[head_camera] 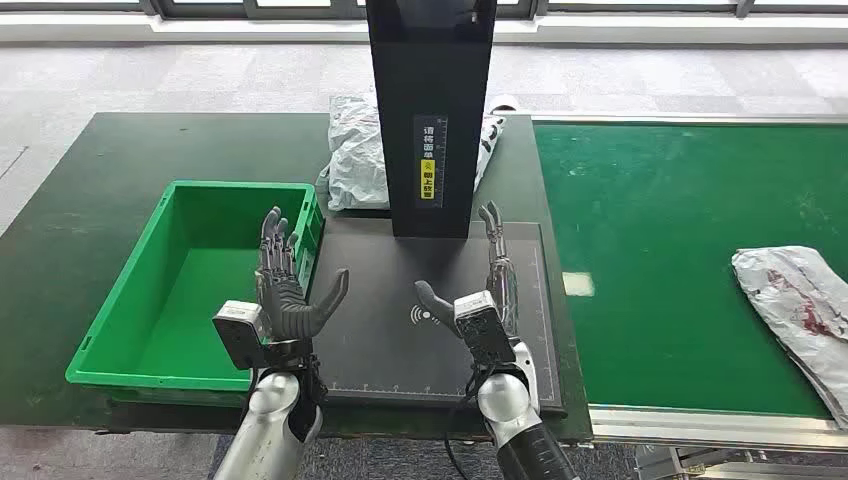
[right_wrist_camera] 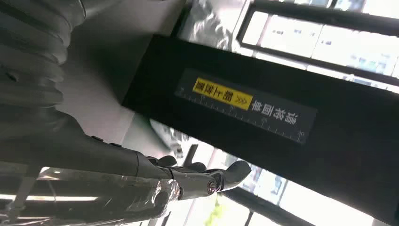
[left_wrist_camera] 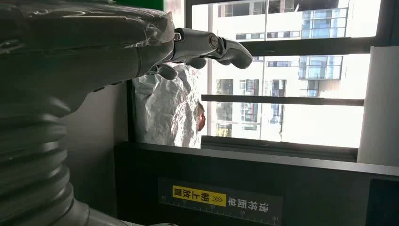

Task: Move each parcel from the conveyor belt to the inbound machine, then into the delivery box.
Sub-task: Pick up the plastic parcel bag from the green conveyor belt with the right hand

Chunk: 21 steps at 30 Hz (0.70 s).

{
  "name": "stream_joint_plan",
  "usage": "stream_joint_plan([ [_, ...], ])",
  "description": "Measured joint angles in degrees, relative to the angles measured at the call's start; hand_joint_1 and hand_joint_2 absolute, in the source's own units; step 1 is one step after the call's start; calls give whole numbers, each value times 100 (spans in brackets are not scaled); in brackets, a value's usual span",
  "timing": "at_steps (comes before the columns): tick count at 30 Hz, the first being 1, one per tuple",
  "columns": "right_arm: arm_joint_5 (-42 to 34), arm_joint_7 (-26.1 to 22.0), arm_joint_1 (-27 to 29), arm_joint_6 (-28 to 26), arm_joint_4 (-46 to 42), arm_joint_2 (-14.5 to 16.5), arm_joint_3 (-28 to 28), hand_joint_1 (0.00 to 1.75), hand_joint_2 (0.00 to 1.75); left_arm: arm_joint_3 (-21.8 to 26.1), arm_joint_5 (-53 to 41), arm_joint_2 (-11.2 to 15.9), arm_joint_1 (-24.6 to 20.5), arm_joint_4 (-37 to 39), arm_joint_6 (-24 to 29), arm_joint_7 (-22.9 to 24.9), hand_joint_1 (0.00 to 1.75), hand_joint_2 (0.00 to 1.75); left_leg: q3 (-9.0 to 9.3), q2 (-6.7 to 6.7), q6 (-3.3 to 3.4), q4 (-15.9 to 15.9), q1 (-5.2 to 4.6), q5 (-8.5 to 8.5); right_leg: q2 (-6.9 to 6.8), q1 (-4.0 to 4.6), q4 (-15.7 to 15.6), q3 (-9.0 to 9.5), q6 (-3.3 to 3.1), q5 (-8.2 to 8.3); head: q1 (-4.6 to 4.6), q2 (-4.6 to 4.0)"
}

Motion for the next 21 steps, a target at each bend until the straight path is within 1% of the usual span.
stream_joint_plan([
  [2,418,117,-21,-177,88,0,-94,0,175,4,4,0,0,1,21,0,0,175,0,-1,0,0,0,0,-1,0,0,0,0,0,1,1],
  [4,1393,459,-38,-387,182,0,-366,0,175,21,22,0,2,1,48,0,0,175,0,-3,0,1,0,0,-3,-1,0,1,1,0,2,1],
  [6,2270,799,-31,-428,189,0,-716,0,175,50,37,0,6,1,54,0,0,175,0,-3,0,1,-1,0,-3,-1,0,2,1,1,2,1],
  [9,2947,1105,-12,-455,169,0,-1090,0,175,99,37,0,14,2,55,0,0,175,0,-2,0,1,-1,0,-2,-1,0,1,2,1,2,2],
  [10,3310,1262,10,-459,126,0,-1201,0,175,114,35,0,17,2,56,0,0,175,0,-2,0,1,-1,0,-2,-1,0,0,2,1,2,1],
  [13,4709,1738,90,-461,-123,0,-1654,0,175,194,32,0,37,-8,55,0,0,175,-1,-6,1,1,-1,0,-3,-1,0,1,2,1,2,0],
  [16,5748,2030,142,-463,-397,-9,-2232,0,175,359,32,0,79,-63,49,0,0,175,-1,-5,1,1,-1,-1,-3,-1,0,0,2,1,2,1],
  [18,6294,2347,189,-464,-582,-49,-2620,0,175,480,35,0,115,-131,47,0,0,175,-1,-6,2,1,-1,-1,-4,-1,0,2,2,0,2,2],
  [21,6535,2735,252,-466,-818,-203,-3043,0,175,623,56,0,172,-254,54,0,0,175,-2,-9,4,1,-2,-3,-8,-4,0,4,3,0,2,1],
])
